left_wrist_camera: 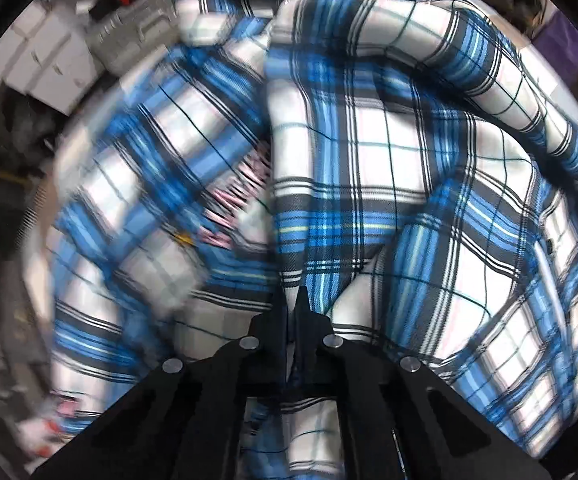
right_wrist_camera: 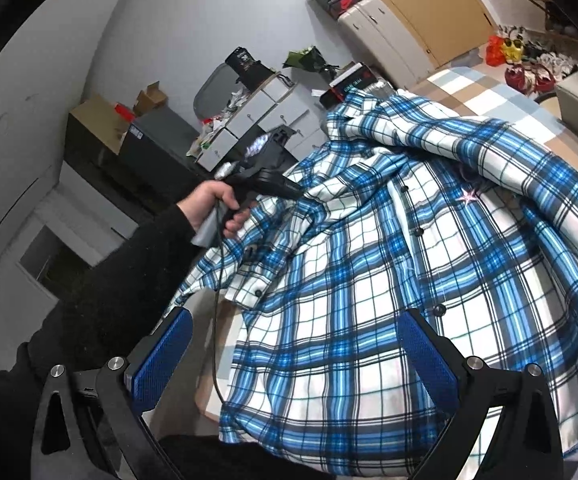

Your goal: Fold large clothes

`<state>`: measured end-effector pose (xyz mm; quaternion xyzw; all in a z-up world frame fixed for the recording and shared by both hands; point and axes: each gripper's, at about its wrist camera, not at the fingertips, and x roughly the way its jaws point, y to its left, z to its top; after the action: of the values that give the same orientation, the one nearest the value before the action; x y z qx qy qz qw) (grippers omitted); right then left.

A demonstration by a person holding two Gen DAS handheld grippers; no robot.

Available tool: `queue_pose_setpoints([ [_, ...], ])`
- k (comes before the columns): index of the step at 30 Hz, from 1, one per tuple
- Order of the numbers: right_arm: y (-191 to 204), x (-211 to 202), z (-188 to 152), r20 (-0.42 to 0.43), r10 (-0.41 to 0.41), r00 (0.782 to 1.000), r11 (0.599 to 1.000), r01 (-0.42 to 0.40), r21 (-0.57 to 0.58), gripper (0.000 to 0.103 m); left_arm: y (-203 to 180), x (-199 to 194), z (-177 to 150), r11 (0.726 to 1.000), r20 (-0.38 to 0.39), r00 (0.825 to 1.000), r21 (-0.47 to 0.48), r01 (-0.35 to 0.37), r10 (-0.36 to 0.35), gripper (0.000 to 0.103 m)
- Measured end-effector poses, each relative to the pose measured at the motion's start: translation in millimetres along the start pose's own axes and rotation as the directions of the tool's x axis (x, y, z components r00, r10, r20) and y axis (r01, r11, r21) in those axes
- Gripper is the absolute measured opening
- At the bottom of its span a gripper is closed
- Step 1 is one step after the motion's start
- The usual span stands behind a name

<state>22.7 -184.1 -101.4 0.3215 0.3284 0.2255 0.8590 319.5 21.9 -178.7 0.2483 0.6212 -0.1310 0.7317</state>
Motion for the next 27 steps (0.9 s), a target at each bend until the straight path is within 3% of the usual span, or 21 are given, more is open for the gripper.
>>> queue_pose_setpoints([
  [3,1.4,-0.4,0.0,0.005,0.002,1.000,1.000,-0.002,-0.007,0.103,6.4,-11.8,17.4,0.991,0.017,0.990,-0.005,-0.136,0.137,0.000],
  [6,2.8,0.7,0.2,0.004,-0.006,1.000,1.000,0.006,-0.018,0.103,24.3,-6.9,28.1,0.927,0.050,0.926,-0.060,-0.371,0.374,0.000],
  [8,1.8,0.8,0.0,0.003,-0.007,1.000,1.000,0.007,-0.015,0.103,34.9,9.8,31.3,0.903,0.032,0.908,-0.125,-0.411,0.417,0.000],
  [9,0.8,0.3,0.0,0.005,-0.007,1.000,1.000,0.008,-0.012,0.103,38.6,17.1,36.4,0.899,0.022,0.908,-0.152,-0.410,0.418,0.000],
  [10,-0.4,-0.3,0.0,0.007,-0.010,1.000,1.000,0.010,-0.009,0.103,48.0,27.0,32.4,0.901,0.002,0.917,-0.186,-0.392,0.400,0.000],
  [11,-1.1,-0.7,0.1,0.008,-0.010,1.000,1.000,0.010,-0.005,0.103,56.5,30.0,26.4,0.922,-0.012,0.944,-0.207,-0.326,0.331,0.000],
  [12,-1.9,-1.3,0.2,0.009,-0.009,1.000,1.000,0.009,0.000,0.103,61.1,32.7,18.2,0.951,-0.023,0.975,-0.218,-0.221,0.221,0.000],
  [13,-2.8,-1.3,0.3,0.007,-0.006,1.000,1.000,0.006,0.005,0.103,61.6,34.1,5.9,0.970,-0.034,0.994,-0.219,-0.108,0.103,0.002],
  [14,-3.0,-0.8,0.7,0.003,-0.001,1.000,1.000,0.001,0.009,0.103,62.4,39.1,-4.1,0.976,-0.047,0.998,-0.210,-0.055,0.047,0.012],
  [15,-2.8,-0.8,1.0,0.002,0.005,1.000,1.000,-0.005,0.012,0.103,62.6,42.8,-14.1,0.981,-0.052,0.998,-0.191,-0.044,0.035,0.020],
  [17,-0.1,-1.5,0.3,0.005,0.016,1.000,1.000,-0.016,0.007,0.103,67.1,46.9,-30.5,0.981,-0.035,0.998,-0.185,-0.049,0.043,0.073],
  [21,10.8,-1.0,-3.4,0.012,0.007,1.000,0.999,-0.006,-0.044,0.103,74.7,68.3,-47.9,0.963,-0.021,0.996,-0.258,0.081,-0.089,0.077],
  [23,13.0,0.0,-4.4,0.013,-0.007,1.000,0.998,0.007,-0.059,0.103,76.9,78.4,-53.4,0.958,-0.017,0.993,-0.268,0.104,-0.113,0.076],
  [27,8.5,2.7,-3.6,0.003,-0.021,1.000,0.999,0.021,-0.042,0.103,55.0,72.0,-65.0,0.965,0.041,0.984,-0.192,0.178,-0.174,0.076],
])
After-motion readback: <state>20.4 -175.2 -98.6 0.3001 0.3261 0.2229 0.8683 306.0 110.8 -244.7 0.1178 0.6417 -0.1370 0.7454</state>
